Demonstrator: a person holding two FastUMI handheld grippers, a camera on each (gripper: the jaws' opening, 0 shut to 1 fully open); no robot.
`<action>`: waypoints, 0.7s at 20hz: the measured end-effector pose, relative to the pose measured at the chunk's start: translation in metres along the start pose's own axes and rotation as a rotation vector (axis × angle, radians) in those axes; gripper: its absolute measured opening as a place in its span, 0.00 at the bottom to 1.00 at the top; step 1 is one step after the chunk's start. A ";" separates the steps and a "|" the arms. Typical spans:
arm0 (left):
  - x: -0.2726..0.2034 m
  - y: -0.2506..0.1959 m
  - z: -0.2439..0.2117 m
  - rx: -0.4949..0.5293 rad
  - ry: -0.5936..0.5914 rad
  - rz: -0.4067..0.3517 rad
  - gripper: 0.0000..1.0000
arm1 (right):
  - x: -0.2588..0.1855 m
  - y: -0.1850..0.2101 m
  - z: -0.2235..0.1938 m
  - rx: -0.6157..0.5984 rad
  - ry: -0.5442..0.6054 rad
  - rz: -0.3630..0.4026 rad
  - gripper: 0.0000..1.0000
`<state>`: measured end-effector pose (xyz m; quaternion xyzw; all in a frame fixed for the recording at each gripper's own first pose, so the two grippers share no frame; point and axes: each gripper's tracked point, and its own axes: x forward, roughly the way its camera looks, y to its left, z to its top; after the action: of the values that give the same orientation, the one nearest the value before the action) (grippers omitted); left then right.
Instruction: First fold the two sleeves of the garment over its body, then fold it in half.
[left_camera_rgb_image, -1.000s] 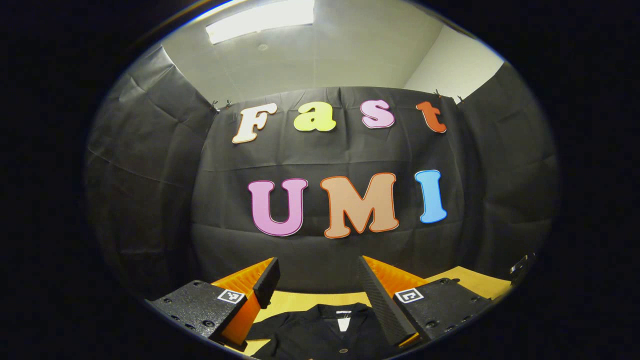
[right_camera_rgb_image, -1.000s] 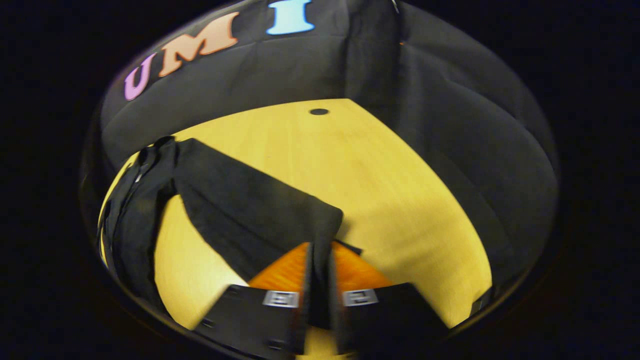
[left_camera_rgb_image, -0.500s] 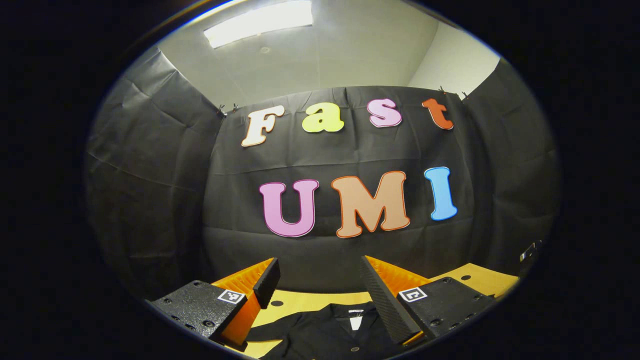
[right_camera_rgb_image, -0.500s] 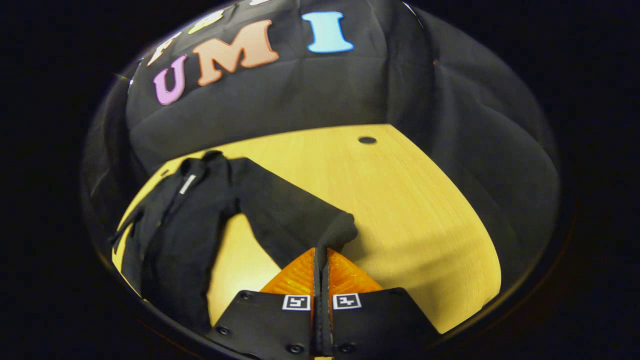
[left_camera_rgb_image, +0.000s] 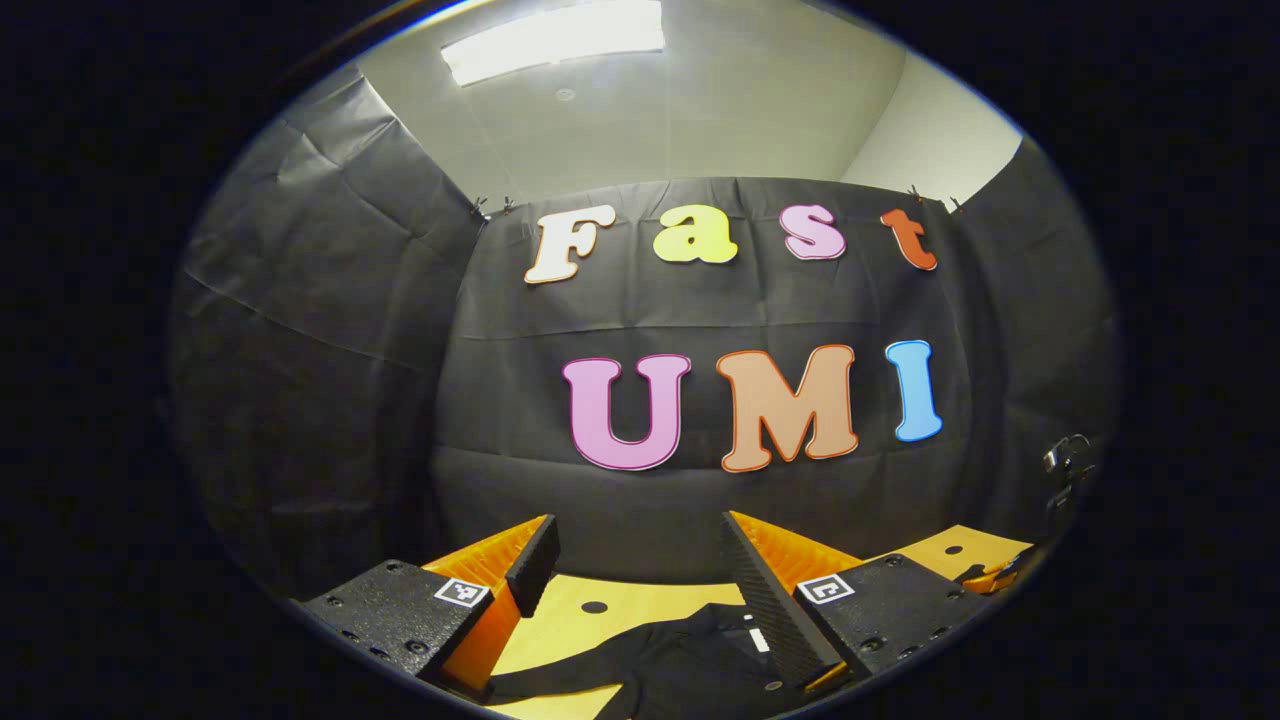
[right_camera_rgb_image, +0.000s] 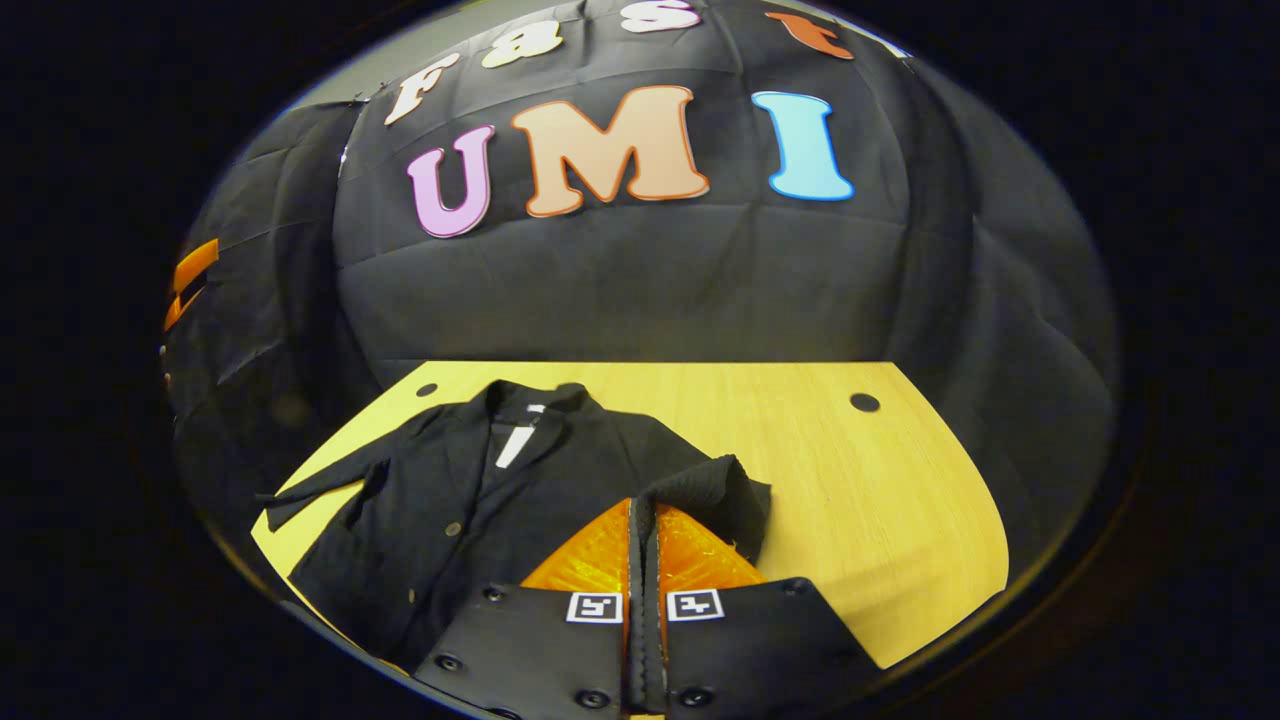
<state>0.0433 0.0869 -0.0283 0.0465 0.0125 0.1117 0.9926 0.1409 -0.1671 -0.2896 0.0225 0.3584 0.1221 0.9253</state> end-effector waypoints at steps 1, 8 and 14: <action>0.001 0.013 -0.003 0.005 0.003 0.009 0.98 | -0.004 0.001 0.008 -0.023 -0.021 0.007 0.02; -0.005 0.093 -0.025 -0.014 0.027 0.081 0.95 | -0.018 0.022 0.016 -0.158 -0.069 0.136 0.02; -0.017 0.171 -0.050 0.005 0.068 0.145 0.98 | -0.020 0.023 0.016 -0.212 -0.018 0.180 0.02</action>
<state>-0.0128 0.2533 -0.0620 0.0460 0.0430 0.1847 0.9808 0.1323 -0.1491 -0.2617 -0.0421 0.3318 0.2418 0.9109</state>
